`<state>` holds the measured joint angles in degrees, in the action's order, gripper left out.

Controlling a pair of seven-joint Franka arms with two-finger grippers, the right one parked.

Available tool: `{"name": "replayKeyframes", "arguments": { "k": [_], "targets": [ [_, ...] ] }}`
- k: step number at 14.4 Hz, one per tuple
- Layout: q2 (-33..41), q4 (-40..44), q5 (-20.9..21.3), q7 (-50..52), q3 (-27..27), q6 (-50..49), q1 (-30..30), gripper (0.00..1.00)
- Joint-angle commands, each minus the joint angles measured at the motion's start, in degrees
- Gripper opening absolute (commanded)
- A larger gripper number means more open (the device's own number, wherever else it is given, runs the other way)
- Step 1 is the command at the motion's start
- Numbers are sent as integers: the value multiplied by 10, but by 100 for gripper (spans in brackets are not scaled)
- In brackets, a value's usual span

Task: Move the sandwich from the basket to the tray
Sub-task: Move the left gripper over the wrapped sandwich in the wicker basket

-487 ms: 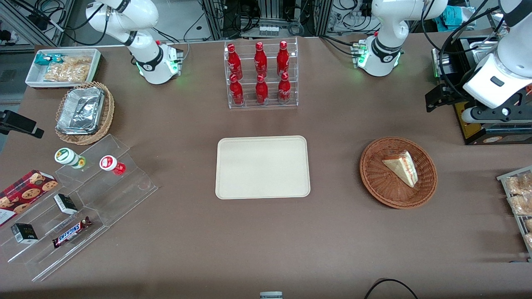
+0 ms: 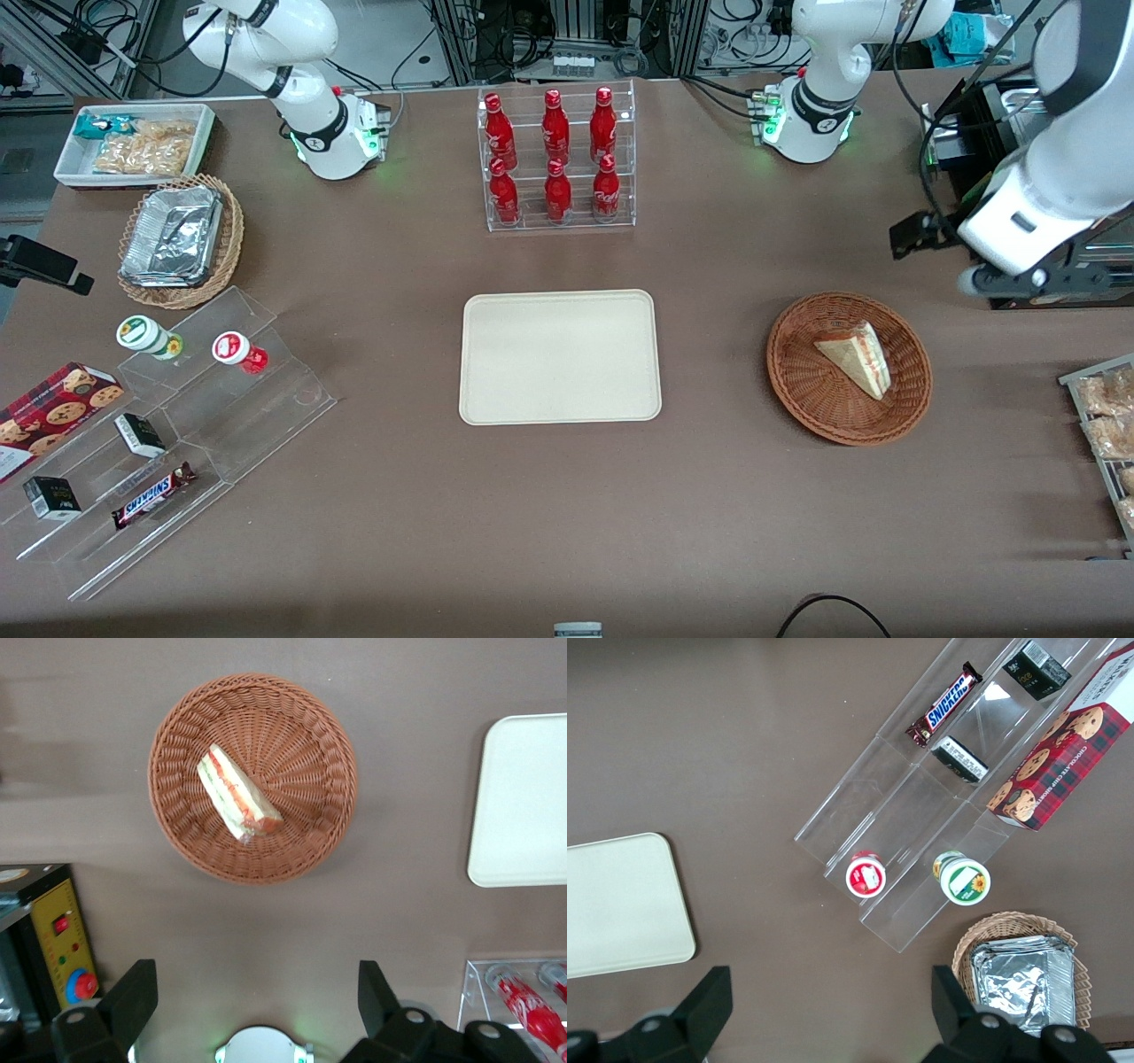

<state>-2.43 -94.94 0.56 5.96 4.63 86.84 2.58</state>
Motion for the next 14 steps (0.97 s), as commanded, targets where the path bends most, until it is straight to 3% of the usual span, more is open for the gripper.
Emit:
{"name": "replayKeyframes", "arguments": {
  "k": [1, 9, 14],
  "targets": [
    [15, -95, 1, 0, -8, 78, -2, 100],
    [18, -335, -3, 55, -45, 387, -3, 100],
    [-13, -360, -1, 292, -52, 461, 0, 100]
  ]
}}
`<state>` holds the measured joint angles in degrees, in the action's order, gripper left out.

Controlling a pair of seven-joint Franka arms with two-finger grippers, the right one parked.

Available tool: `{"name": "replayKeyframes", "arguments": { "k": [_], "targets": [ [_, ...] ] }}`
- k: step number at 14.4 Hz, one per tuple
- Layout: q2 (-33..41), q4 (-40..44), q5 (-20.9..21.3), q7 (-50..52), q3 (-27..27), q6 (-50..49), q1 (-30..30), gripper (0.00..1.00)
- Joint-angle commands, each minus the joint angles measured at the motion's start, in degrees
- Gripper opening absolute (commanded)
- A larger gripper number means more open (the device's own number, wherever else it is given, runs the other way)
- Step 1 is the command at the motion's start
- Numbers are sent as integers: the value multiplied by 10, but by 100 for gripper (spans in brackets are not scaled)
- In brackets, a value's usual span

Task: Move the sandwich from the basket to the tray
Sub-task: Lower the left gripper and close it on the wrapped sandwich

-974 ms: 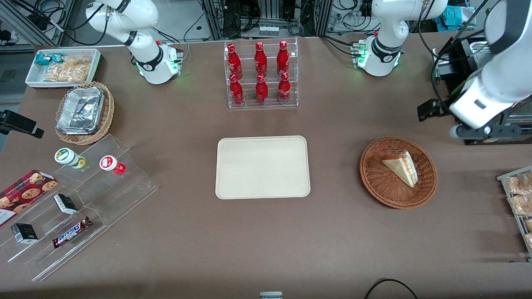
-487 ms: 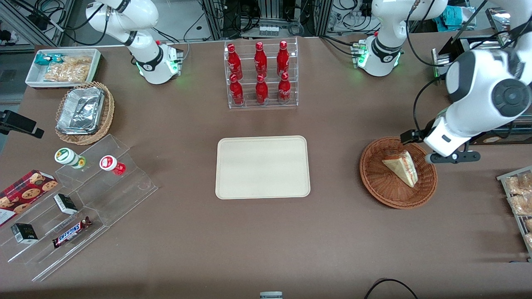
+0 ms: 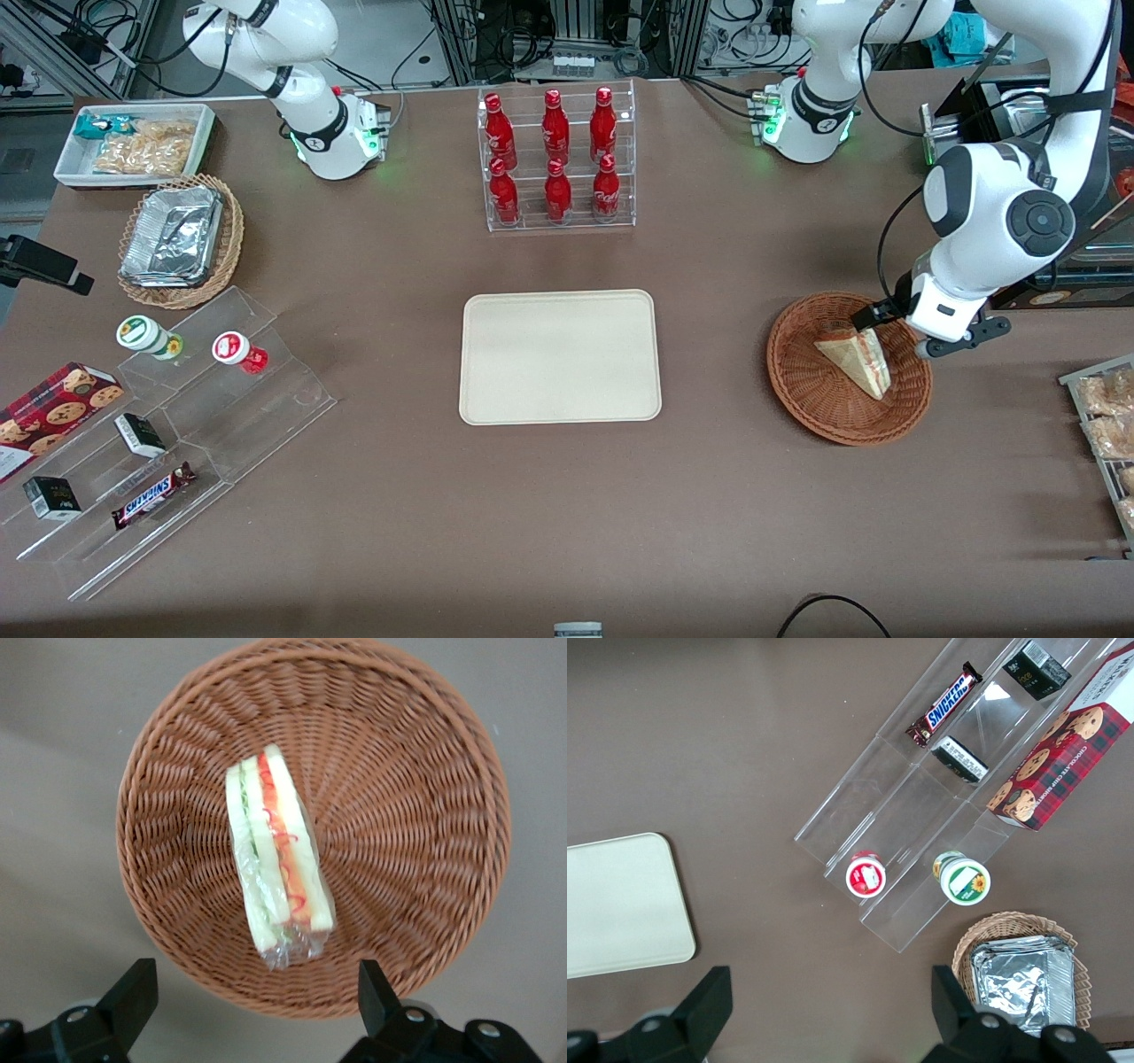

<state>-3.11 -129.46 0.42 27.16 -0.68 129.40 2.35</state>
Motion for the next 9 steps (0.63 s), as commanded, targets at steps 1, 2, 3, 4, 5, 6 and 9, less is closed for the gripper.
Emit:
{"name": "replayKeyframes", "arguments": {
  "k": [1, 2, 3, 4, 5, 6, 9],
  "targets": [
    [-13, -22, 0, 120, 2, 58, 4, 100],
    [-23, -28, 0, 153, 2, 82, 5, 100],
    [-35, -31, 0, 176, 2, 102, 6, 100],
    [-48, -32, 0, 198, 2, 122, 7, 100],
    [-58, -32, 0, 213, 2, 134, 7, 100],
    [-68, -33, 0, 221, 2, 145, 7, 100],
    [-92, -36, 0, 252, 2, 154, 8, 68]
  ]
}}
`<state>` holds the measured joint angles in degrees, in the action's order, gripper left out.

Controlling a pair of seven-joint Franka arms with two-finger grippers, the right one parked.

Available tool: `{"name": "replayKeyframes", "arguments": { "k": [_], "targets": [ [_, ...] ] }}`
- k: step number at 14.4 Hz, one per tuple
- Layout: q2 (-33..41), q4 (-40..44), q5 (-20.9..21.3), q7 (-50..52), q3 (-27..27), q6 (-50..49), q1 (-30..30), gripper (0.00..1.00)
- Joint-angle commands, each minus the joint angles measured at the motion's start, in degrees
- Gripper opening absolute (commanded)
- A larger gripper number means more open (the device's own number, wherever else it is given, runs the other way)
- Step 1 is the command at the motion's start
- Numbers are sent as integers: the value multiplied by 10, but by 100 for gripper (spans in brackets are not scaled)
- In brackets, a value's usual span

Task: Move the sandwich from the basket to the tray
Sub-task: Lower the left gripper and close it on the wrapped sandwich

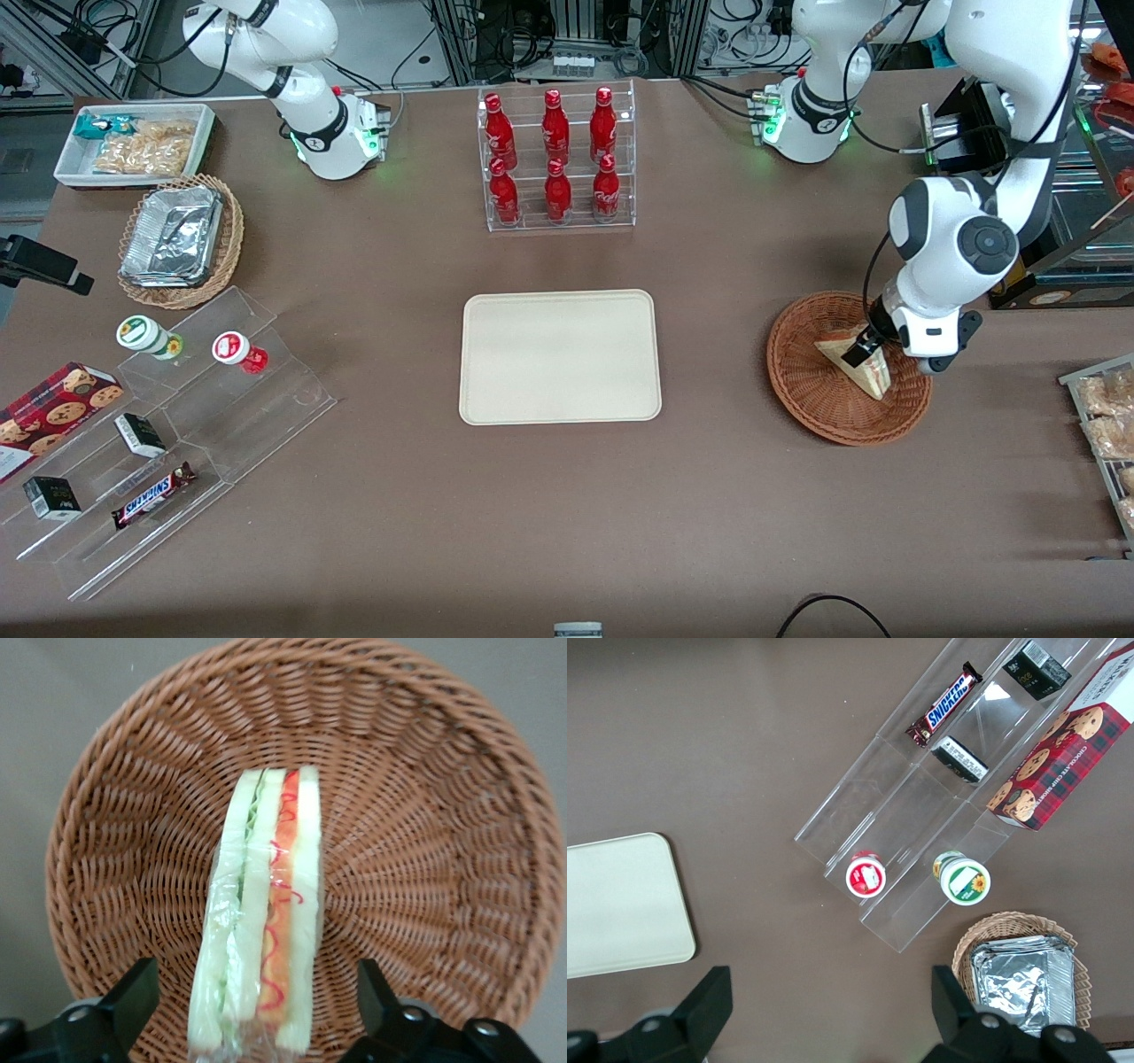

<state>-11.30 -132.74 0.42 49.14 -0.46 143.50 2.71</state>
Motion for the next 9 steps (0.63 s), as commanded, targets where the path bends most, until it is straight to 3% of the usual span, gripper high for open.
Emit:
{"name": "replayKeyframes", "arguments": {
  "k": [1, 2, 3, 6, 9],
  "targets": [
    [-9, -8, 1, 37, -1, 12, 5, 34],
    [-7, -9, 1, 35, -1, 9, 5, 16],
    [-2, -6, 2, 35, 0, 5, 6, 12],
    [21, 24, 5, 33, 5, -61, 12, 5],
    [22, 110, 7, -3, 55, -198, 12, 2]
  ]
}}
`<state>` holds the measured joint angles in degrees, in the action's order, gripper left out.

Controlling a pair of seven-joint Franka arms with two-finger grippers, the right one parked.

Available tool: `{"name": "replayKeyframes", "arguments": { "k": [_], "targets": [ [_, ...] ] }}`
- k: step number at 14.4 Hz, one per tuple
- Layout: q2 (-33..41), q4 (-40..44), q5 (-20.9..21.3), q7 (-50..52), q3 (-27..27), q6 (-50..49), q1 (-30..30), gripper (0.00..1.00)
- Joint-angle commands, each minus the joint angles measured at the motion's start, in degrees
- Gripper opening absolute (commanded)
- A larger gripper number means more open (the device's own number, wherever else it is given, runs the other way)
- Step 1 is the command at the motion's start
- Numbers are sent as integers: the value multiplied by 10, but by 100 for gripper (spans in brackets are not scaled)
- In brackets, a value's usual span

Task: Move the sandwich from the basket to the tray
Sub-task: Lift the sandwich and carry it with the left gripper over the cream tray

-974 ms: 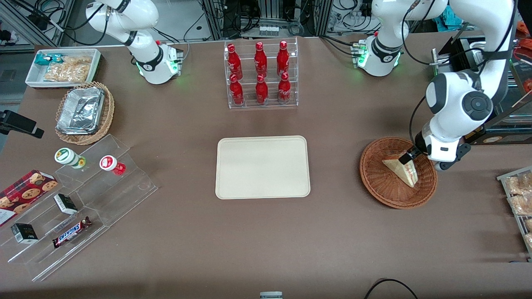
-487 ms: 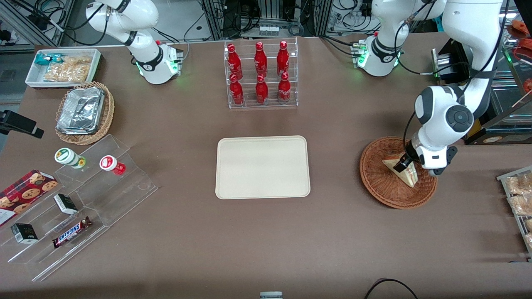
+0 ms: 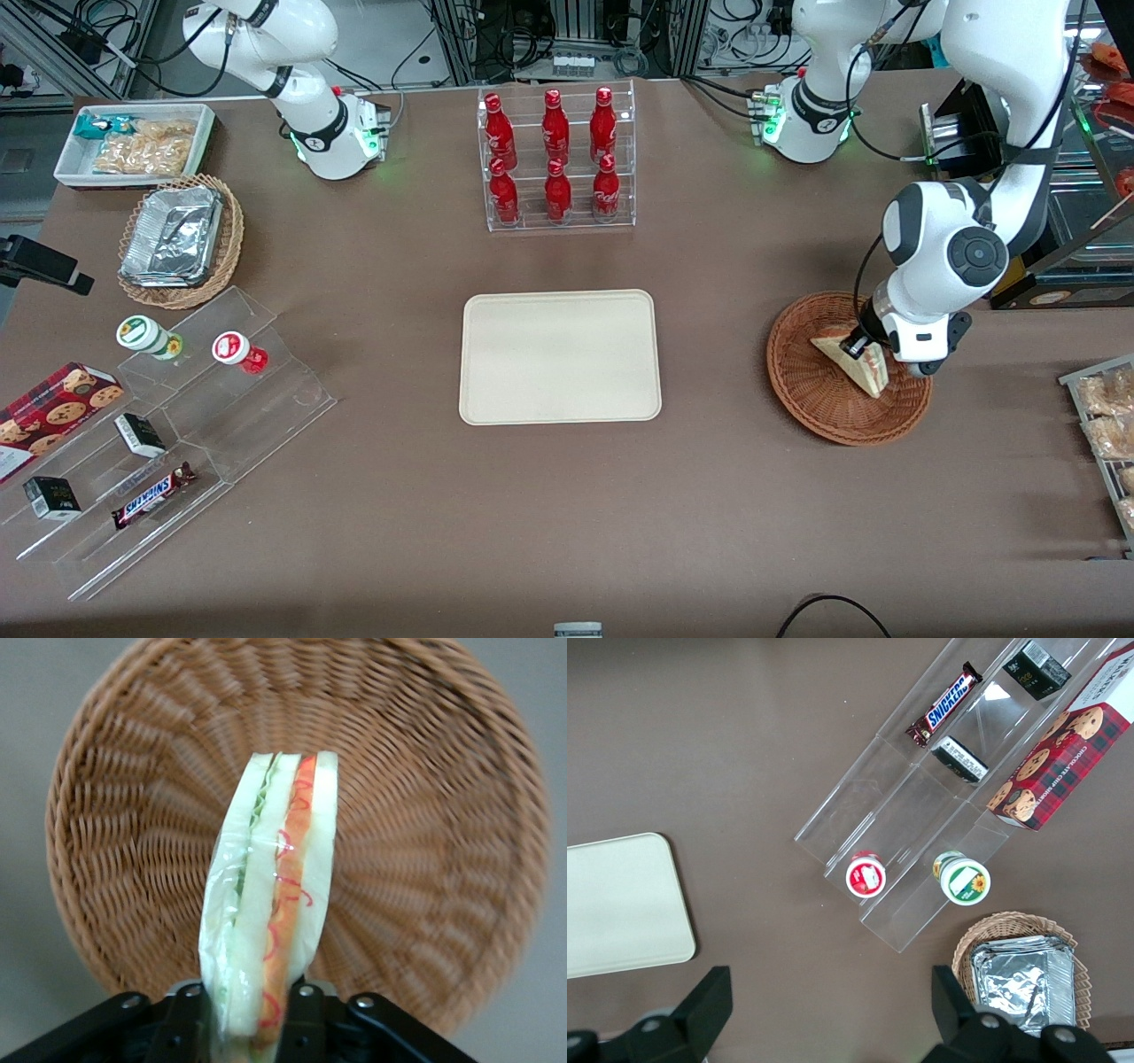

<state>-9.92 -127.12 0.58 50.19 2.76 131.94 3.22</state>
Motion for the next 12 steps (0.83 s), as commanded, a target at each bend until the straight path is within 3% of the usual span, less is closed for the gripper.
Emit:
{"name": "replayKeyframes", "arguments": {
  "k": [1, 4, 5, 9, 12],
  "targets": [
    [3, 84, 5, -25, 41, -121, 6, 1],
    [-20, 135, 61, -108, 114, -139, 6, 3],
    [-33, 153, 62, -100, 139, -140, 6, 2],
    [-139, 280, 74, -20, 239, -175, 7, 0],
    [-206, 359, 150, 59, 270, -187, 62, 0]
  ]
}}
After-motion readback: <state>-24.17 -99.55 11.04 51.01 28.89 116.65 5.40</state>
